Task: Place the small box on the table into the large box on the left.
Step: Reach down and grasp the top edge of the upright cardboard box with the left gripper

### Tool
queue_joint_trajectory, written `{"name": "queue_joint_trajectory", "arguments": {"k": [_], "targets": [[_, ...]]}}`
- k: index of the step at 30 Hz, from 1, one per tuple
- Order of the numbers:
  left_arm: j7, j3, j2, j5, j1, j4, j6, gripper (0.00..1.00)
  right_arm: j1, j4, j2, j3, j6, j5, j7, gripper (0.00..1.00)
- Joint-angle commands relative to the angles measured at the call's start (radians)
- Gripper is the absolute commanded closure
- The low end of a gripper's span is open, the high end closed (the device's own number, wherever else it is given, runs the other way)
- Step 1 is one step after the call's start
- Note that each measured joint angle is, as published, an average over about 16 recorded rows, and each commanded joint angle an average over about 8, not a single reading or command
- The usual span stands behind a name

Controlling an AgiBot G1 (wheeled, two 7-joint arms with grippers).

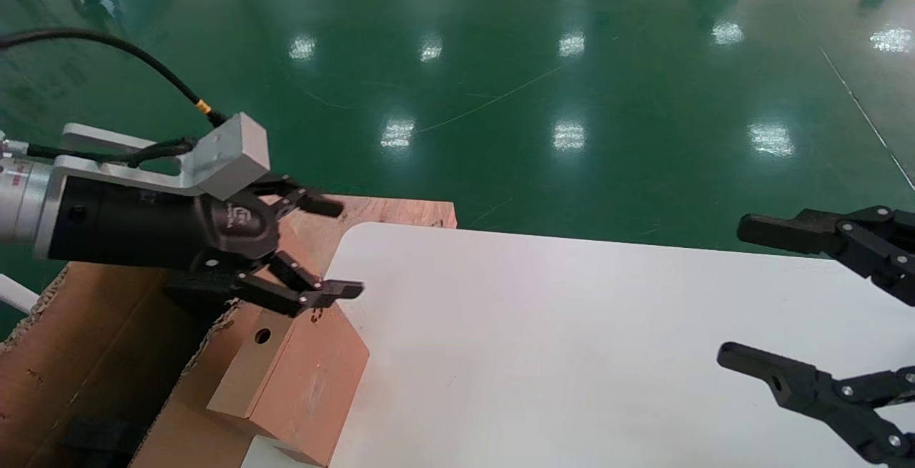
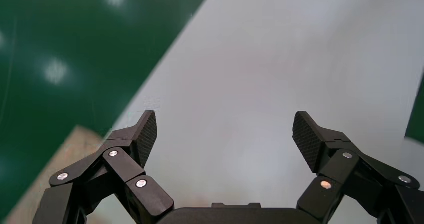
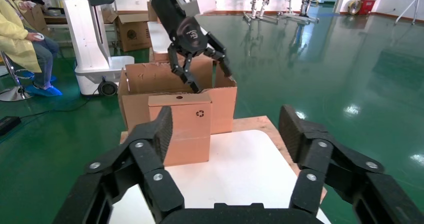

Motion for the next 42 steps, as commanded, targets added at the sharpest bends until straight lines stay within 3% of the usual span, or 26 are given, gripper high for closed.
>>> {"name": "queue_joint_trajectory", "arguments": {"k": [1, 6, 14, 23, 34, 42], "targets": [[-0.048, 0.029, -0.005, 0.056, -0.044, -0.001, 0.032, 0.00, 0.000, 0.000, 0.000, 0.000, 0.000, 0.000, 0.000, 1.00], [-0.063, 0.098, -0.016, 0.121, -0.117, -0.004, 0.049, 0.00, 0.000, 0.000, 0.000, 0.000, 0.000, 0.000, 0.000, 1.00], [-0.066, 0.131, 0.003, 0.134, -0.136, 0.018, 0.036, 0.00, 0.000, 0.000, 0.000, 0.000, 0.000, 0.001, 0.000, 1.00], [-0.228, 0.268, 0.098, 0.246, -0.255, 0.039, 0.044, 0.00, 0.000, 0.000, 0.000, 0.000, 0.000, 0.001, 0.000, 1.00], [-0.463, 0.526, 0.172, 0.367, -0.427, 0.047, 0.060, 0.00, 0.000, 0.000, 0.000, 0.000, 0.000, 0.001, 0.000, 1.00], [-0.582, 0.765, 0.187, 0.329, -0.546, 0.044, 0.060, 0.00, 0.000, 0.000, 0.000, 0.000, 0.000, 0.001, 0.000, 1.00]]}}
